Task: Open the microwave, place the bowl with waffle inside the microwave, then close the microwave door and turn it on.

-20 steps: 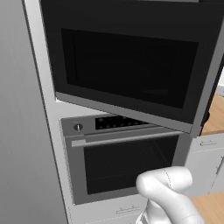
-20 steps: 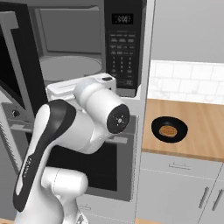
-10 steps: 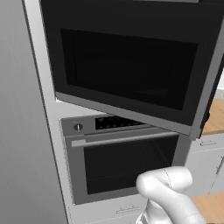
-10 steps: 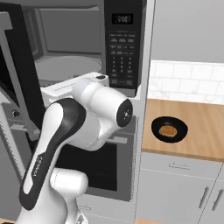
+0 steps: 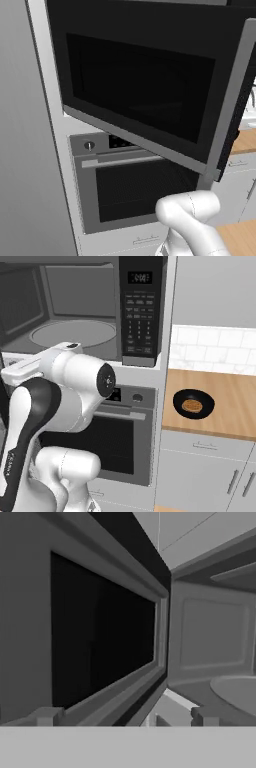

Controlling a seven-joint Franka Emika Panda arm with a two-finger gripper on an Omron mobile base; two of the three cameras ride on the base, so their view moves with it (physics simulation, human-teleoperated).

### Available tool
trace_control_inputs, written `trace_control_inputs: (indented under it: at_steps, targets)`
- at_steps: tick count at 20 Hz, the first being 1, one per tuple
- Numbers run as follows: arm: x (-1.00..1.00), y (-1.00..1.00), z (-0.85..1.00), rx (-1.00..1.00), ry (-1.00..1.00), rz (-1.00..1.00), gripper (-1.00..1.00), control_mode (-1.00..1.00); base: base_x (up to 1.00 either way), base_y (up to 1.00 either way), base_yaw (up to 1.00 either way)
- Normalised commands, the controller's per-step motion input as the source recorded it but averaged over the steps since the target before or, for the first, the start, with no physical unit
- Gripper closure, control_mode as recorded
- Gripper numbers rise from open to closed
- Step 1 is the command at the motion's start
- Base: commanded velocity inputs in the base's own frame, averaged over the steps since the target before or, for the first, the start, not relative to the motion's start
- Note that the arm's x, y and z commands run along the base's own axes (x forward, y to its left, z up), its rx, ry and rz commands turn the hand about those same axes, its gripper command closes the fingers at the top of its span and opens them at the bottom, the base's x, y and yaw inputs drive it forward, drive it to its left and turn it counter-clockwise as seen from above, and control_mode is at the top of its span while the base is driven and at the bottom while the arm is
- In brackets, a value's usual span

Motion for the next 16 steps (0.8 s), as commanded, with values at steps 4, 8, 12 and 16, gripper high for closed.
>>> trace_control_inputs:
  at_steps: [4,8,12,16]
  targets:
    - [-0.17,1.00,-0.01,-0.06,0.00,0.05,-1.00,-1.00,0.00,0.00,0.00]
    - [-0.14,1.00,0.00,-0.06,0.00,0.04,-1.00,-1.00,0.00,0.00,0.00]
    - [-0.18,1.00,0.00,-0.04,0.00,0.04,-1.00,-1.00,0.00,0.00,0.00]
    - [-0.14,1.00,0.00,-0.04,0.00,0.03,-1.00,-1.00,0.00,0.00,0.00]
